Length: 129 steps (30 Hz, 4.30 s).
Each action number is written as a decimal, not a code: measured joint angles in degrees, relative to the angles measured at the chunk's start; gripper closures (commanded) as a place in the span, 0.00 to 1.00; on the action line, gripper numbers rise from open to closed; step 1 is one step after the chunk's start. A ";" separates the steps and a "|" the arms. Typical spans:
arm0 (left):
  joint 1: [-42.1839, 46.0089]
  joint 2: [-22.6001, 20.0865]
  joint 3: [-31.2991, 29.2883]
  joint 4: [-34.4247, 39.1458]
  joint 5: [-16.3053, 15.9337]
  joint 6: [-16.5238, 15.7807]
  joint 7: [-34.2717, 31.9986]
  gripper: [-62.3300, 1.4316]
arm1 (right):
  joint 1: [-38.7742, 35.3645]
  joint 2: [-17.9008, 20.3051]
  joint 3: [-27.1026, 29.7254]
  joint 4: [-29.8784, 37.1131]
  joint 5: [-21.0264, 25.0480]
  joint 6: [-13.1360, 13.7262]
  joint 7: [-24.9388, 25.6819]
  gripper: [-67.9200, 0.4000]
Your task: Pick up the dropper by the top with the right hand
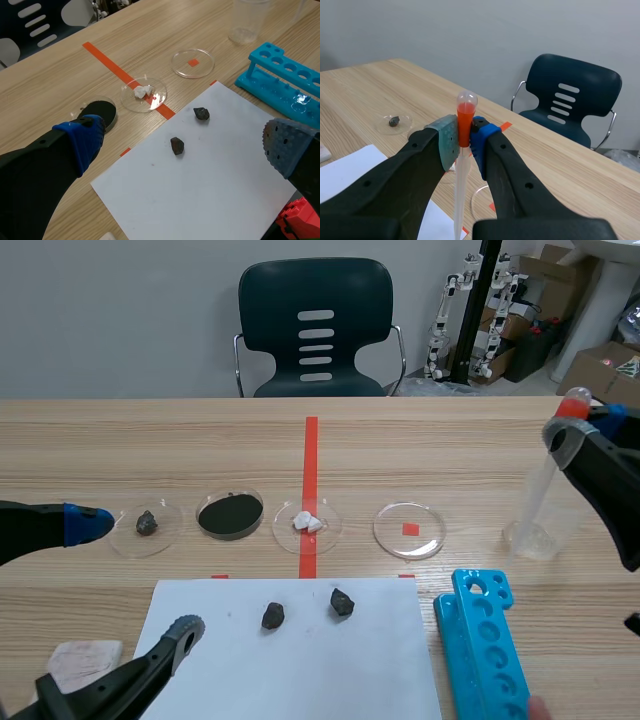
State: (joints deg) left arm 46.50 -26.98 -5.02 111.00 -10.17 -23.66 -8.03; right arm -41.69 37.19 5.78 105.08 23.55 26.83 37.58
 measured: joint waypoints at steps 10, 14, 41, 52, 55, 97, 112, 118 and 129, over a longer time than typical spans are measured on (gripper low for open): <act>0.00 0.00 0.00 0.00 0.02 0.00 0.02 0.00 | -0.07 0.00 0.04 0.00 -0.07 0.02 -0.15 0.90; 0.00 0.00 0.00 0.00 0.02 0.00 0.02 0.00 | -0.07 0.00 0.04 0.00 -0.13 0.02 -0.15 0.90; 0.00 0.00 0.00 0.00 0.02 0.00 0.00 0.00 | -0.07 0.00 0.04 0.00 -0.81 0.02 -0.15 0.93; 0.00 0.00 0.00 0.00 0.02 0.00 0.00 0.00 | -0.07 0.00 0.04 0.00 -0.79 -0.02 0.33 0.95; 0.00 0.00 0.00 0.00 0.02 0.00 0.00 0.00 | -0.07 0.00 0.04 0.00 -0.79 -0.02 0.33 0.95; 0.00 0.00 0.00 0.00 0.00 0.00 13.60 0.00 | -0.07 0.00 0.04 0.00 -0.81 -0.66 2.84 0.95; -0.02 0.00 0.00 0.00 -0.04 0.00 4.55 0.00 | -0.07 0.00 0.04 0.00 -0.81 -0.66 2.86 0.95; -0.02 0.00 0.00 0.00 -0.17 0.00 3.26 0.00 | -0.07 0.00 0.04 0.00 -0.81 -0.66 2.86 0.95; -0.02 0.00 0.00 0.00 -0.17 0.00 3.28 0.00 | -0.07 0.00 0.04 0.00 -0.81 -0.66 2.86 0.95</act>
State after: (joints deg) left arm 46.48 -26.98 -5.02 111.00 -10.35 -23.66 -4.75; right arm -41.76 37.19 5.82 105.08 22.74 26.17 40.45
